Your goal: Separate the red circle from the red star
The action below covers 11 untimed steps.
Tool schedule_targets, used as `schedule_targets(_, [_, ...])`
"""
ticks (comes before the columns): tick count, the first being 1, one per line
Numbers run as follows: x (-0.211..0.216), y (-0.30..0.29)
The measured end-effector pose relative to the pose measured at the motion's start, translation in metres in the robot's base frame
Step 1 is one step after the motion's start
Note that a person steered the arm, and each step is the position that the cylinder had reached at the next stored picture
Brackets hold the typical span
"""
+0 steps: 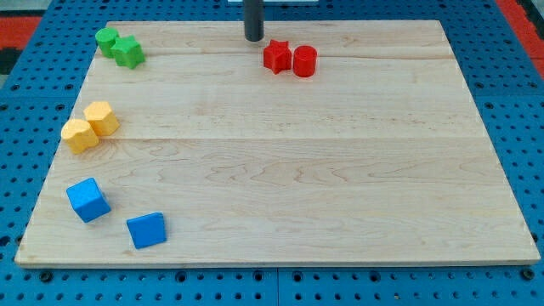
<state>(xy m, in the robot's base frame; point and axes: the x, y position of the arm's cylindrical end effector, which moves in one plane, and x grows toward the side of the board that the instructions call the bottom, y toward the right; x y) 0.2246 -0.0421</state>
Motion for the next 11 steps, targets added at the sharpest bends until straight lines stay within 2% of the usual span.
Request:
schedule_targets(2, [0.050,0.049])
schedule_targets(4, [0.063,0.151])
schedule_targets(5, [0.099,0.156])
schedule_targets(6, [0.153,0.143])
schedule_targets(7, [0.166,0.169])
schedule_targets(8, [0.195,0.162])
schedule_targets(9, [0.206,0.162])
schedule_targets(10, [0.238,0.188])
schedule_targets(11, [0.225,0.163])
